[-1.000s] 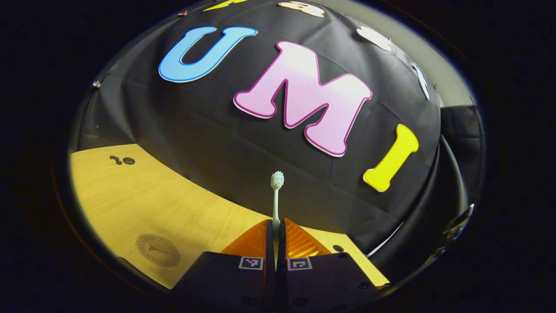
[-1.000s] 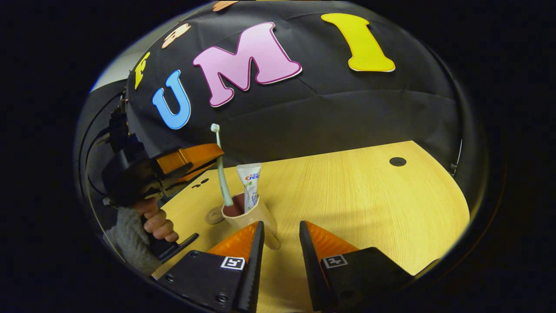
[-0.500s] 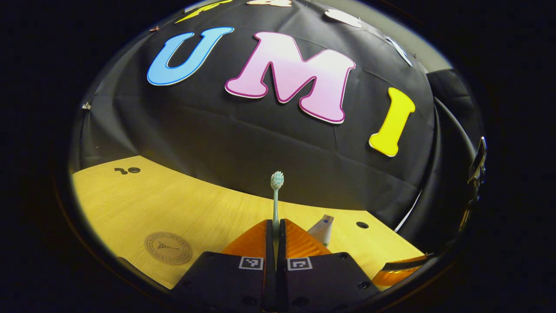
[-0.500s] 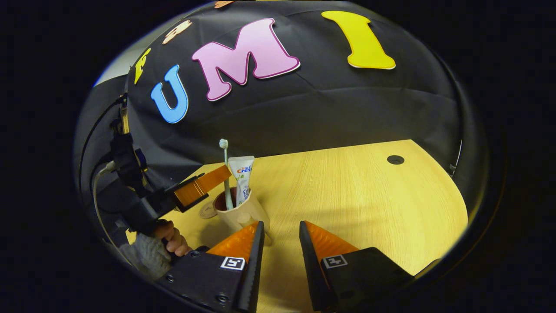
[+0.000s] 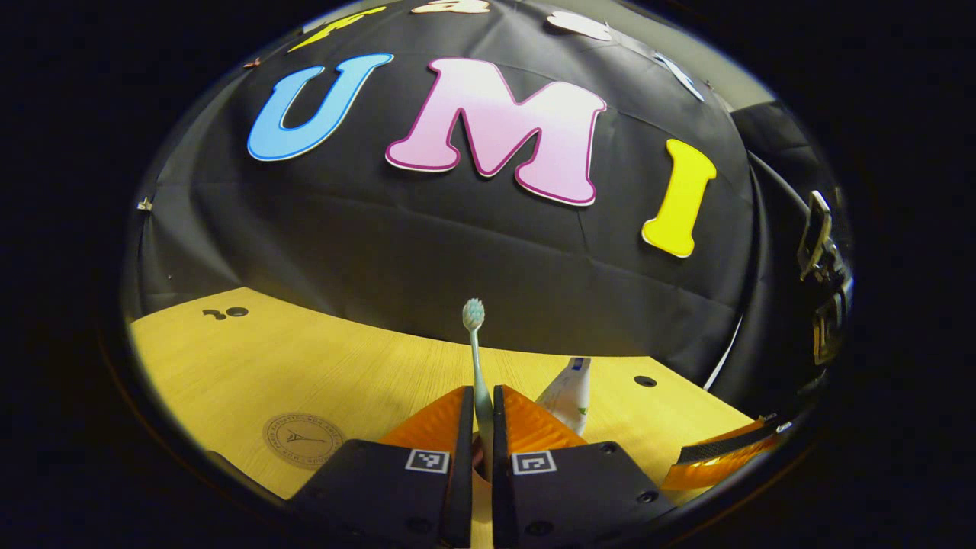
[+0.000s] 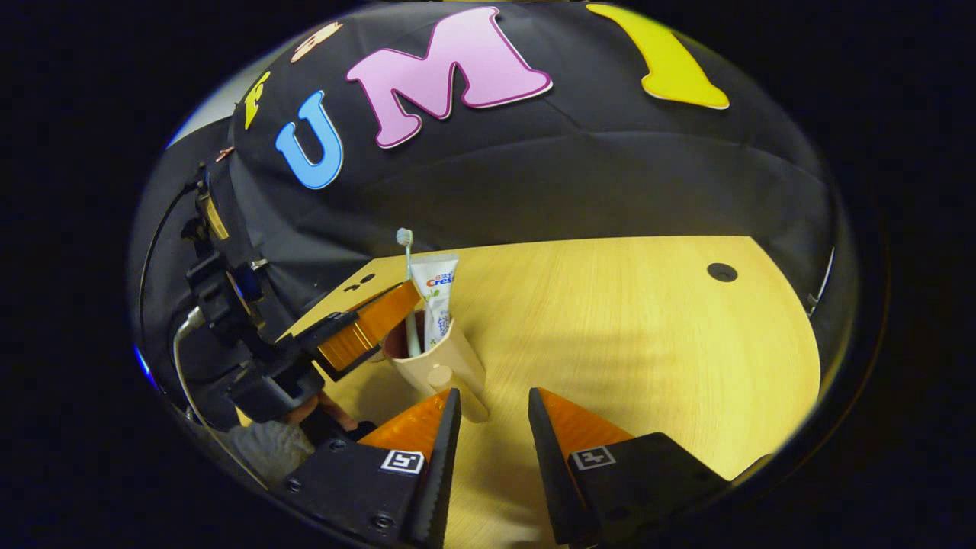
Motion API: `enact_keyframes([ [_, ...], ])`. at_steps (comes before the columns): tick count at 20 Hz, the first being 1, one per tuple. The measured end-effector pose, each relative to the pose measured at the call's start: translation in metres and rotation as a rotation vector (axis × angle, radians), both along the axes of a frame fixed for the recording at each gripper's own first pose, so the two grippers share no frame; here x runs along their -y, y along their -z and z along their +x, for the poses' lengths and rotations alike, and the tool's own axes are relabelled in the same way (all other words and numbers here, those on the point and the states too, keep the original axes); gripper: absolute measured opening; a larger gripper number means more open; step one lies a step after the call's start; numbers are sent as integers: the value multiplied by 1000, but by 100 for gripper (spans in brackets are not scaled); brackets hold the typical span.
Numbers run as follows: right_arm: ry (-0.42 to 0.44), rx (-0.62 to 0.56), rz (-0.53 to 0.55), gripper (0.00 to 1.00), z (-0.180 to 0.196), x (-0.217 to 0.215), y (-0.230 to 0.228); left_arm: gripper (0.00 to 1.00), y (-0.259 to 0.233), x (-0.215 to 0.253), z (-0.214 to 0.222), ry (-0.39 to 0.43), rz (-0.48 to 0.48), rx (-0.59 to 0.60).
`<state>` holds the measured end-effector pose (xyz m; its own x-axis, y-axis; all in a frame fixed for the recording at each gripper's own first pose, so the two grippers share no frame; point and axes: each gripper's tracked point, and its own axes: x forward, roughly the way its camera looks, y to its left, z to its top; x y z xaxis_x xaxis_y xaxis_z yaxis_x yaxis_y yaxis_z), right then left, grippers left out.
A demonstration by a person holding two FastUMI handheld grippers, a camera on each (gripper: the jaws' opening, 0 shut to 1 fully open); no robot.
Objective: Put the toothbrush and toothpaste on the desktop into the cup, then pick up the cup and place it on the coaster on the desktop.
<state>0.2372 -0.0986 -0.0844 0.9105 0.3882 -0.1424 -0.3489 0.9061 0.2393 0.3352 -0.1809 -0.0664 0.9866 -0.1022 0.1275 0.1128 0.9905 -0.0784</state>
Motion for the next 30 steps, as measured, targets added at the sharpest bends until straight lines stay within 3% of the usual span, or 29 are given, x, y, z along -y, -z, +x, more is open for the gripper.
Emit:
enact_keyframes([
  [1,-17,-17,-17,55,1,-2,-1,28,6,-1,-1,3,12,-16],
  [2,-34,-30,-44,55,2,-4,-2,23,10,-2,-2,8,20,-32],
  [4,-72,-60,-127,55,1,-8,1,43,12,-9,-8,8,36,-48],
  [5,-94,-76,-172,60,1,-11,3,63,11,-15,-12,1,50,-51],
  [6,-116,-89,-210,64,1,-16,3,55,9,-21,-17,0,60,-54],
  [7,-138,-105,-241,56,1,-21,3,59,8,-28,-24,-5,71,-60],
  [8,-159,-119,-262,66,0,-26,3,61,7,-36,-32,-10,84,-74],
  [10,-189,-150,-299,65,3,-35,3,65,16,-49,-53,-6,119,-120],
  [13,-194,-200,-366,65,12,-40,5,80,32,-74,-94,-29,156,-180],
  [23,-234,-378,-574,66,41,-61,40,83,87,-137,-202,-122,38,-369],
  [24,-236,-388,-597,56,44,-64,44,83,89,-140,-207,-126,24,-375],
  [25,-233,-398,-621,66,46,-65,47,83,91,-144,-211,-136,15,-379],
  [27,-221,-420,-646,64,49,-63,52,83,93,-152,-217,-155,11,-382],
  [28,-222,-435,-638,72,49,-65,52,83,94,-156,-216,-162,8,-383],
  [30,-230,-462,-620,49,48,-69,52,83,96,-160,-217,-171,1,-383],
])
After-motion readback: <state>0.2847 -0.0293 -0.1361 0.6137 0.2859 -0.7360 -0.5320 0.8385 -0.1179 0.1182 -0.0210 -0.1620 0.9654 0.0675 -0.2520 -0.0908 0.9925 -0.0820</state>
